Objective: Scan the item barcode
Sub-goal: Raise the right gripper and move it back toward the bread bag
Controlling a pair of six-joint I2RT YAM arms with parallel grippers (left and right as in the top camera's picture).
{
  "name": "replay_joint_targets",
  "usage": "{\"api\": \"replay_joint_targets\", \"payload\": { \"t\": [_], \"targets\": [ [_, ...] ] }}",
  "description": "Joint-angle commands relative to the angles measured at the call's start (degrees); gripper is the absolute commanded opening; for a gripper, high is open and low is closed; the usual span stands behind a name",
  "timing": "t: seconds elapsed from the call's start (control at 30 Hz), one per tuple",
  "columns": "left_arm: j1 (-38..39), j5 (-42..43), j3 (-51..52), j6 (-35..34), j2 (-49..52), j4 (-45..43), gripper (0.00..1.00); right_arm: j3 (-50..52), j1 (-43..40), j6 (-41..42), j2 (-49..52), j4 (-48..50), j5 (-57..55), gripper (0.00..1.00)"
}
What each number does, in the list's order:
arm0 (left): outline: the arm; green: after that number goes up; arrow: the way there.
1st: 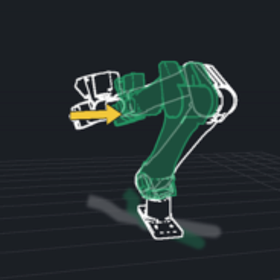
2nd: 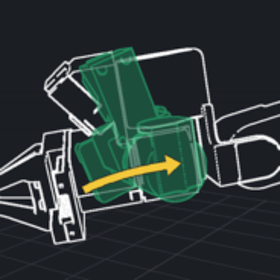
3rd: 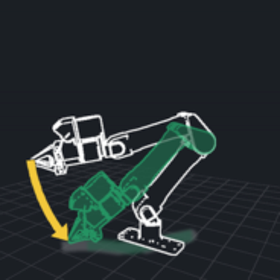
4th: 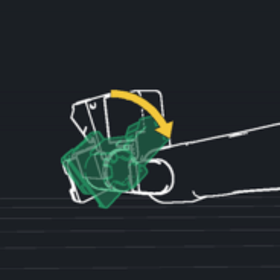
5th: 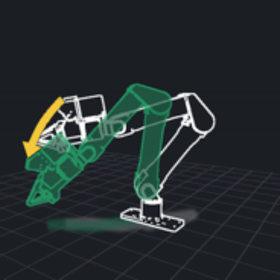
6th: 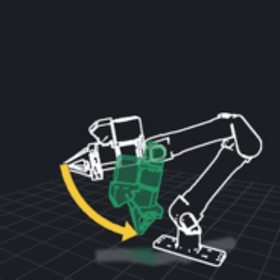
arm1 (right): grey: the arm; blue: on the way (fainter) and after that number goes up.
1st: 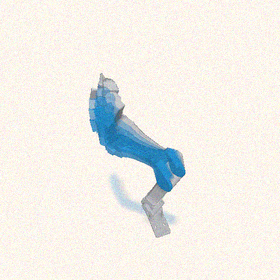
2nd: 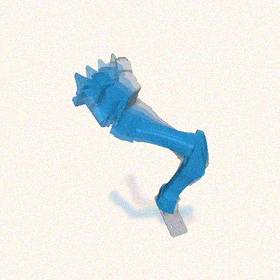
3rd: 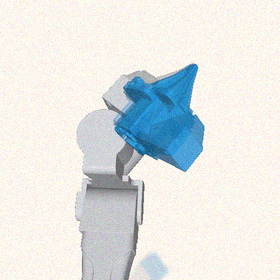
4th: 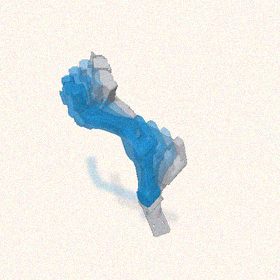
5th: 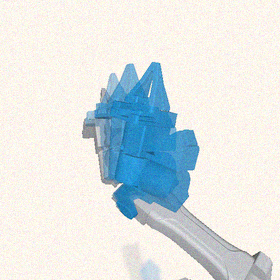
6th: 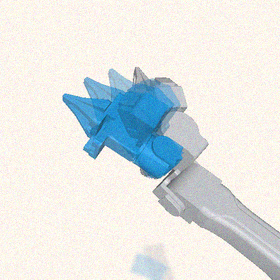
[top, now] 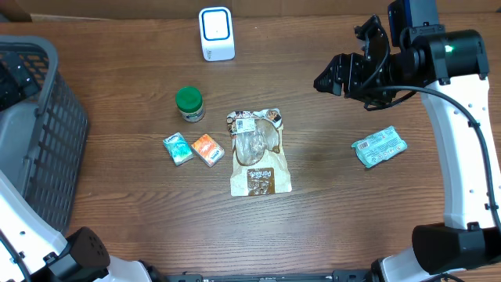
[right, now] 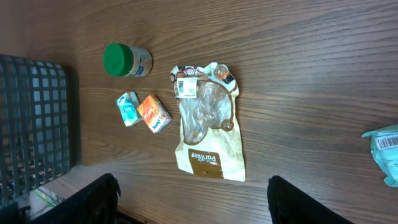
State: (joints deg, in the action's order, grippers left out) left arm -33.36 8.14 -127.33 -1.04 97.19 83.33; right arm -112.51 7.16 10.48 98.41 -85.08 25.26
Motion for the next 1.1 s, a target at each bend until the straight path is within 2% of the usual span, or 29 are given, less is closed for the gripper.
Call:
{"api": "replay_joint_targets", "payload": {
  "t": [0.0, 0.77, 1.07],
  "targets": [
    [0.39, 0.28, -0.33, 1.27, -0.55, 0.02, 1.00, -1.62, 0.02, -0.13, -1.31, 0.13, 0.33, 0.74],
    [0.39, 0.28, -0.33, 1.27, -0.55, 0.02, 1.00, 0.07, 0.59, -0.52, -0.24, 0.13, -0.15, 0.74],
    [0.39, 0.28, -0.33, 1.27, -0.55, 0.02, 0.99, 0.07, 3.17, -0.52, -0.24, 0.37, -3.37, 0.74]
  ]
}}
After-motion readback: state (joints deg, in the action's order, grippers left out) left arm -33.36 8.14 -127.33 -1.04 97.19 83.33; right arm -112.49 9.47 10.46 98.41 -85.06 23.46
